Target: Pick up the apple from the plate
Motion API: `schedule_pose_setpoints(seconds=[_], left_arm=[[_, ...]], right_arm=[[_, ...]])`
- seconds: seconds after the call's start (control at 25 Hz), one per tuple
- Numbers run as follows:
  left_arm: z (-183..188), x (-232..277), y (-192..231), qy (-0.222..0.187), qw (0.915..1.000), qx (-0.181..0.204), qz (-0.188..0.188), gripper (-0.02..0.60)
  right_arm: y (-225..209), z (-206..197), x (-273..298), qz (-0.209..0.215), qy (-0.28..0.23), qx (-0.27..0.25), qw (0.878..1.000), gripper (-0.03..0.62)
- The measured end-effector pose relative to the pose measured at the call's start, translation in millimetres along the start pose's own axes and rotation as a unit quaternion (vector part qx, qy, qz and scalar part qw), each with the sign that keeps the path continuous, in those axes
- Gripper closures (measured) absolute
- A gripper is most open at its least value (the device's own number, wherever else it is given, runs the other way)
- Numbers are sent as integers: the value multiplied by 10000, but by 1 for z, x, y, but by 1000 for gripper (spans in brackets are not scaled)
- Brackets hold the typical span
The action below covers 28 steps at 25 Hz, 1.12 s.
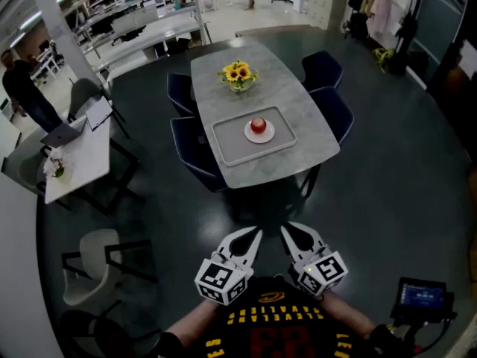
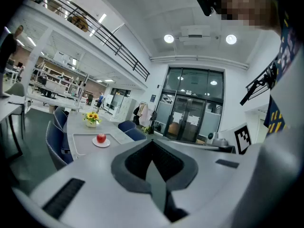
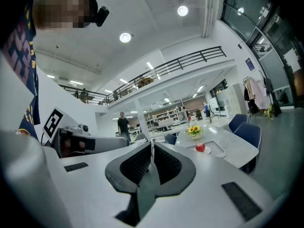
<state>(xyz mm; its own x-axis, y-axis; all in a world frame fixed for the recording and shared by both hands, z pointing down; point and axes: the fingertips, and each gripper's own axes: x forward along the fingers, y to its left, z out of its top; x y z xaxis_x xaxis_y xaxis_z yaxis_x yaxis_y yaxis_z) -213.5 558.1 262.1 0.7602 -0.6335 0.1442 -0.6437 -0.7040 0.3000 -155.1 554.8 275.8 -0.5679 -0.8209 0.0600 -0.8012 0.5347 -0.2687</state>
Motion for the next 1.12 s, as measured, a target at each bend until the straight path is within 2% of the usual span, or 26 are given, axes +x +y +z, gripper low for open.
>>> schedule_pose_setpoints(seconds=[0.08, 0.28, 0.52, 0.68, 0.76, 0.92, 1.12], left_arm=[[-1, 3, -2, -4, 10000, 39, 28, 580], [-6, 7, -11, -58, 9999, 83, 138, 580], [-2, 12, -32, -361, 9985, -20, 408, 580], [-21, 7, -37, -509, 9973, -98, 527, 580], [-28, 6, -40, -512, 9969, -143, 574, 580], [-15, 22, -54, -467, 9959, -279, 719, 580], [-15, 44, -57, -384, 9970, -245, 622, 580]], right_arm=[[-3, 0, -2, 30, 10, -45, 10000, 586], [-8, 0, -12, 117, -114, -10, 9999, 586], [-22, 6, -37, 192, -127, 100, 9997, 586], [-30, -16, -51, 170, -89, 193, 9996, 586], [-36, -24, -57, 153, -68, 312, 9994, 585], [-56, -4, -75, 91, -94, 476, 9988, 586], [-77, -8, -75, 42, -76, 744, 9972, 585]])
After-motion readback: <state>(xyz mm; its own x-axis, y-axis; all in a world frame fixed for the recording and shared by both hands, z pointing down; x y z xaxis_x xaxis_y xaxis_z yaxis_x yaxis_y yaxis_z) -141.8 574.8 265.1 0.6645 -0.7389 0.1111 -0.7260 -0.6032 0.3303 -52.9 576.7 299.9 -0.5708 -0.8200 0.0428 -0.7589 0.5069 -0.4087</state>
